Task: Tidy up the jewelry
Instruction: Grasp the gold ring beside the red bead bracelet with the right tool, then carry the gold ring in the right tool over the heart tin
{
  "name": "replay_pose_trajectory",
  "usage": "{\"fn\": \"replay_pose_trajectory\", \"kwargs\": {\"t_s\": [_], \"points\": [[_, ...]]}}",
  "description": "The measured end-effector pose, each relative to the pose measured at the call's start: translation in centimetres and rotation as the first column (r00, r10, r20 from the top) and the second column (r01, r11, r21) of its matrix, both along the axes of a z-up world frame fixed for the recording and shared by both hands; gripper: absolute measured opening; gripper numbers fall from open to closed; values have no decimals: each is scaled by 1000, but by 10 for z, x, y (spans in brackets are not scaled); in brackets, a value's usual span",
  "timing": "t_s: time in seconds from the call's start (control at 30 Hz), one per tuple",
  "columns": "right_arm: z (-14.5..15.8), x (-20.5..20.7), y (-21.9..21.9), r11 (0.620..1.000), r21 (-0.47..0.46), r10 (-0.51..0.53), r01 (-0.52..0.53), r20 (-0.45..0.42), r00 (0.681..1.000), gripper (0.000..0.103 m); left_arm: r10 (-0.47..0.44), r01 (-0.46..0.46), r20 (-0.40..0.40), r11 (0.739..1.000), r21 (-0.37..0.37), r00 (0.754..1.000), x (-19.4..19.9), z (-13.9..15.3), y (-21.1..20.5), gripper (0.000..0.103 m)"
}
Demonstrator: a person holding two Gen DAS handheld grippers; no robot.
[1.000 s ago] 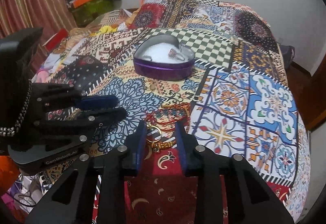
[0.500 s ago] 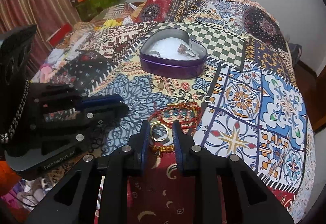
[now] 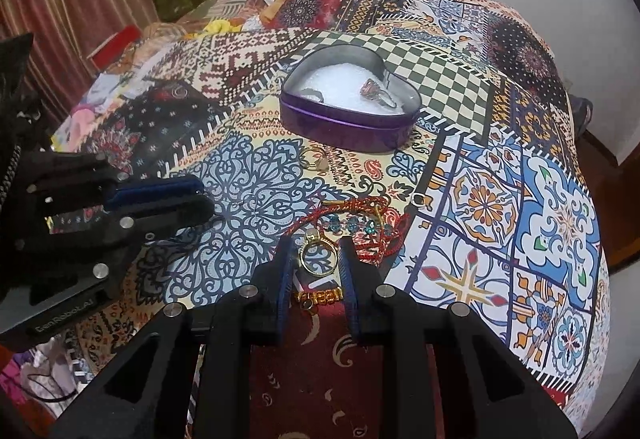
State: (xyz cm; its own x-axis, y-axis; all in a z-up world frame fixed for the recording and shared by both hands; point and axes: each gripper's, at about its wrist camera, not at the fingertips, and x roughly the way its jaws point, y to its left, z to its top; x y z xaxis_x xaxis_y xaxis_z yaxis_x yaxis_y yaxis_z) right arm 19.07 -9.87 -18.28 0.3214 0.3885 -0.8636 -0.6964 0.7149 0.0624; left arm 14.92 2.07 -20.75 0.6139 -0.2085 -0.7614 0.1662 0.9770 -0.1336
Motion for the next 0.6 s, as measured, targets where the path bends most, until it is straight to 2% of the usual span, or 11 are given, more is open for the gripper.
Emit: {"fn": "replay_pose_trajectory", "kwargs": {"t_s": [0.2,0.4,0.6], "points": [[-1,7,-6,999,48,-20,22,-44,999,17,2,-2,15,1000,-3,1000,-3,6,0,8],[7,3,-8,997,71,-39,40,-22,999,17,11,-10,45,1000,-16,999,-4,19,2,8],[29,2,-18,989,128,-76,73,18,997,17,22,-19,100,999,-36,995,-2,40,3,8]]}}
